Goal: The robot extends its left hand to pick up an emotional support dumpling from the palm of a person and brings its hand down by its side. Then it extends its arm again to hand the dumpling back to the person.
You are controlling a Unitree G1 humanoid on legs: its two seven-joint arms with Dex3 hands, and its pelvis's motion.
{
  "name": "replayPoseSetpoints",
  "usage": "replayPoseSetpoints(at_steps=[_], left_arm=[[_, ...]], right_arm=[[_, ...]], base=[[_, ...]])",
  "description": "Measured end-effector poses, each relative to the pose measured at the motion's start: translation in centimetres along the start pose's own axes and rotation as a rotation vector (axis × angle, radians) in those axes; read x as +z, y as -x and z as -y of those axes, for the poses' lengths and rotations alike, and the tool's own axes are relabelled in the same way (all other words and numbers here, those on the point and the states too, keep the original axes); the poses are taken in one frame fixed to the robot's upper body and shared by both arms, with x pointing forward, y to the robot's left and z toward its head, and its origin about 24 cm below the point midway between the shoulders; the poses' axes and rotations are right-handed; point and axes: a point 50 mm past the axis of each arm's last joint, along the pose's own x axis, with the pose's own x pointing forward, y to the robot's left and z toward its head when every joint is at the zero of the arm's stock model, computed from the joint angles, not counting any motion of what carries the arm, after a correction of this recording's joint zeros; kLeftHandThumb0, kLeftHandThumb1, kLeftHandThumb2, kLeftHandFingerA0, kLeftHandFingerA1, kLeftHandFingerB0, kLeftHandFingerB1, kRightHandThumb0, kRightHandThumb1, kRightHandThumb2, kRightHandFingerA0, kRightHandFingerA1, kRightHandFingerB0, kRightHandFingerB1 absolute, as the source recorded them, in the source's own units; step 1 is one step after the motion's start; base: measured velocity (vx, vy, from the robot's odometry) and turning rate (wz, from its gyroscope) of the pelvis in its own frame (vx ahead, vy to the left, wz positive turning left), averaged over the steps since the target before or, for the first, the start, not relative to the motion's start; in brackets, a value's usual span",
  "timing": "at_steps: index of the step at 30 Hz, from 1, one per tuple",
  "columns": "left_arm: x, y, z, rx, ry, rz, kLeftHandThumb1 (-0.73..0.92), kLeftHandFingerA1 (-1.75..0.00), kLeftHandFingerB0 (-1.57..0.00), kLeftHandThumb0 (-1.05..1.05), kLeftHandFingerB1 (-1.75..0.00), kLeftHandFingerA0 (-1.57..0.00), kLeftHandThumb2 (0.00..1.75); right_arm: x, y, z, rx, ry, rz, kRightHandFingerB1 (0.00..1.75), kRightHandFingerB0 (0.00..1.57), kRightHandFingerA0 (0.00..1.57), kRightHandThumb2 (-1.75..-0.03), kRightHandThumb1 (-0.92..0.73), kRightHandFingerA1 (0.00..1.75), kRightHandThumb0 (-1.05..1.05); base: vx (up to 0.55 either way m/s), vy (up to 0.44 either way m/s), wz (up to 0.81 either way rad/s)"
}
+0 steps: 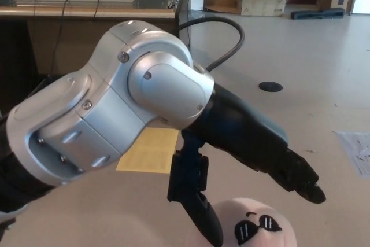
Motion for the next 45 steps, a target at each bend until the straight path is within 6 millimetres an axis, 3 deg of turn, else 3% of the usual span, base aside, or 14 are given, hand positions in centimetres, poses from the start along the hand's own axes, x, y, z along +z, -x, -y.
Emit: replayPoseSetpoints(at_steps=[3, 4, 5, 6, 10, 11, 13, 14, 18, 19, 33, 35, 41, 45], left_arm=[[-0.1, -0.2, 0.3, -0.002, -0.006, -0.006, 0.38, 0.0, 0.0, -0.93, 0.0, 0.0, 0.65], [-0.2, -0.3, 0.4, -0.004, -0.007, -0.006, 0.43, -0.04, 0.0, -0.62, -0.07, 0.0, 0.86], [-0.2, -0.3, 0.5, -0.005, -0.011, -0.007, 0.43, -0.04, 0.0, -0.62, -0.07, 0.0, 0.86], [-0.2, -0.4, 0.6, -0.005, -0.016, -0.009, 0.36, 0.0, 0.0, -0.83, 0.0, 0.0, 0.55], [-0.2, -0.6, 1.0, -0.006, -0.033, -0.015, 0.36, 0.0, 0.0, -0.83, 0.0, 0.0, 0.55], [-0.3, -0.6, 1.0, -0.006, -0.034, -0.017, 0.44, -0.07, 0.0, -0.6, -0.06, 0.0, 0.85], [-0.3, -0.6, 1.1, -0.008, -0.035, -0.022, 0.44, -0.07, 0.0, -0.6, -0.06, 0.0, 0.85], [-0.4, -0.7, 1.1, -0.01, -0.035, -0.024, 0.34, 0.0, 0.0, -0.54, 0.0, 0.0, 0.51], [-0.4, -0.7, 1.4, -0.022, -0.04, -0.027, 0.41, -0.02, 0.0, -0.5, 0.0, 0.0, 0.69], [-0.4, -0.7, 1.4, -0.025, -0.041, -0.029, 0.42, -0.01, 0.0, -0.12, 0.0, 0.0, 0.53], [-1.0, -1.3, 2.5, -0.056, -0.004, -0.04, 0.43, -0.03, 0.0, -0.18, 0.0, 0.0, 0.53], [-1.1, -1.4, 2.6, -0.059, 0.002, -0.043, 0.22, 0.0, 0.0, -0.41, 0.0, 0.0, 0.54], [-1.5, -2.2, 3.0, -0.066, 0.029, -0.044, 0.4, -0.01, 0.0, -0.57, 0.0, 0.0, 0.68], [-1.5, -2.8, 3.2, -0.059, 0.048, -0.018, 0.29, -0.41, 0.0, -0.57, -0.13, -0.06, 0.65]], right_arm=[[-0.1, 0.0, 0.0, 0.001, -0.003, -0.002, 0.35, 0.37, 0.46, -0.63, -0.76, 0.44, -0.57], [-0.1, 0.0, 0.0, 0.001, -0.004, -0.003, 0.43, 0.18, 0.25, -0.89, -0.62, 0.49, -0.64], [-0.1, 0.0, 0.0, 0.002, -0.005, -0.004, 0.43, 0.18, 0.25, -0.89, -0.62, 0.49, -0.64], [-0.1, 0.0, 0.0, 0.002, -0.006, -0.005, 0.42, 0.15, 0.21, -0.88, -0.61, 0.47, -0.65], [0.0, -0.1, 0.1, 0.008, -0.034, -0.005, 0.42, 0.15, 0.21, -0.88, -0.61, 0.47, -0.65], [0.1, -0.2, 0.1, 0.008, -0.038, -0.005, 0.41, 0.13, 0.23, -0.87, -0.6, 0.48, -0.65], [0.2, -0.3, 0.2, 0.011, -0.044, -0.004, 0.41, 0.13, 0.23, -0.87, -0.6, 0.48, -0.65], [0.3, -0.4, 0.2, 0.011, -0.046, -0.002, 0.4, 0.1, 0.23, -0.88, -0.59, 0.49, -0.64], [0.6, -0.7, 0.3, 0.013, -0.049, -0.003, 0.43, 0.18, 0.33, -0.87, -0.59, 0.52, -0.62], [0.6, -0.8, 0.3, 0.014, -0.049, -0.005, 0.36, 0.42, 0.57, -0.6, -0.65, 0.45, -0.55], [0.4, -0.9, 0.2, 0.01, -0.062, -0.039, 0.41, 0.55, 0.63, -0.59, -0.63, 0.49, -0.52], [0.4, -0.9, 0.3, 0.008, -0.061, -0.039, 0.42, 0.55, 0.64, -0.59, -0.63, 0.51, -0.49], [0.4, -1.1, 0.2, 0.008, -0.053, -0.048, 0.41, 0.53, 0.61, -0.61, -0.68, 0.49, -0.51], [0.6, -1.2, 0.1, 0.014, -0.041, -0.049, 0.46, 0.65, 0.71, -0.62, -0.73, 0.61, -0.48]], base=[[0.0, 0.0, 0.0], [0.0, 0.0, 0.0], [0.0, 0.0, 0.0], [0.0, 0.0, 0.0], [0.0, 0.0, 0.0], [0.0, 0.0, 0.0], [0.0, 0.0, 0.0], [0.0, 0.0, 0.0], [0.0, 0.0, 0.0], [0.0, 0.0, 0.0], [0.0, 0.0, 0.0], [0.0, 0.0, 0.0], [0.0, 0.0, 0.0], [0.0, 0.0, 0.0]])
